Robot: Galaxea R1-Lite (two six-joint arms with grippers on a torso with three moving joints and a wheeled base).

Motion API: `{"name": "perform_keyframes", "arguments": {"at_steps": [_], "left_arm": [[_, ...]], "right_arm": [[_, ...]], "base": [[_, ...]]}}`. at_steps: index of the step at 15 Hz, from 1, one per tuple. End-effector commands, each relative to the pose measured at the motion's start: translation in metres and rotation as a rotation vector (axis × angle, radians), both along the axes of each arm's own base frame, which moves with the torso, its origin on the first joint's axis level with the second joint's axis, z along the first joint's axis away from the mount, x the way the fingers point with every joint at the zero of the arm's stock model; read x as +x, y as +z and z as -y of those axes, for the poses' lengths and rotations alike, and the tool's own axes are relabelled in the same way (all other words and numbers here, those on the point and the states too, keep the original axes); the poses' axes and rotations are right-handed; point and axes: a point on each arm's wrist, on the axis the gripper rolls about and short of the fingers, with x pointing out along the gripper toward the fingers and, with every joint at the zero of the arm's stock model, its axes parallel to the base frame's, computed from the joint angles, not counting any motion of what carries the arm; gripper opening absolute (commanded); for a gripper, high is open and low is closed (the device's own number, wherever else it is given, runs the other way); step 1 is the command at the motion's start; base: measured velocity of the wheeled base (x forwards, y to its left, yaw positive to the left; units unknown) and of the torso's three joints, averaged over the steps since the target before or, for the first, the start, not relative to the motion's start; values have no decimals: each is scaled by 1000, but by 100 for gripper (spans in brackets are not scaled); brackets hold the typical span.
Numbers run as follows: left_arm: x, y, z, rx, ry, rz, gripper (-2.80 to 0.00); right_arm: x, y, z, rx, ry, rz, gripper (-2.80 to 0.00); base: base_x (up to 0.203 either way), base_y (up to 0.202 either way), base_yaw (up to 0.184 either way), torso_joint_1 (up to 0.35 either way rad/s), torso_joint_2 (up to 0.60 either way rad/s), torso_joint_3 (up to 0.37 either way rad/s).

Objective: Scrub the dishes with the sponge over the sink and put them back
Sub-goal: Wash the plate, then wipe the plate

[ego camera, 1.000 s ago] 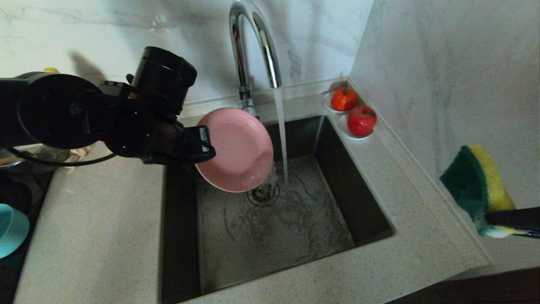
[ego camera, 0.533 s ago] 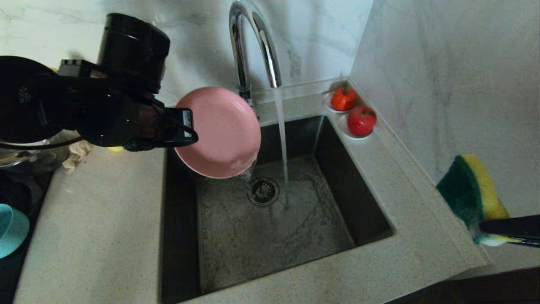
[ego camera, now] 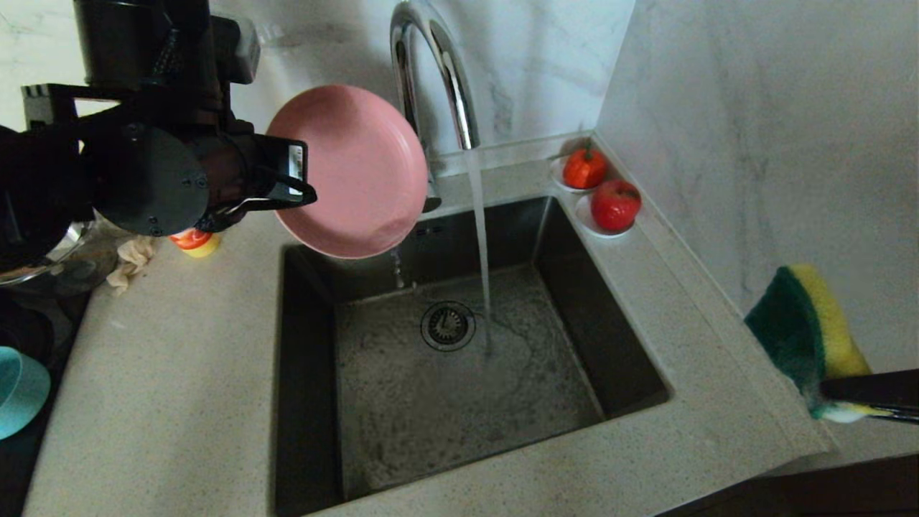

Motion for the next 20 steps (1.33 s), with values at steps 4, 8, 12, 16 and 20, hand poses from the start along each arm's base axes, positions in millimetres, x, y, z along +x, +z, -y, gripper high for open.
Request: {"name": "perform_keyframes", "arguments": {"at_steps": [4,8,12,16,20], "left_arm": [[-6,6,-3,106,-3,165,-280],[-7,9,-4,134,5,250,-280],[-15,22,-8,109,-9,202,-280],[-40,32,-16,13,-203,-74,-280],[-81,47,-29,-316,-503,-349,-280]], "right_arm": [[2,-2,-1,4,11,-15,-280],[2,-1,-1,3,11,-14,-280],[0,1,-1,5,17,-3,-280],[-6,4,-4,23,66,8,-280],[-8,12,-9,50,150,17,-280]], "base": [[0,0,0,0,0,0],[0,0,0,0,0,0],[0,0,0,0,0,0],[0,0,0,0,0,0],[0,0,0,0,0,0]]}}
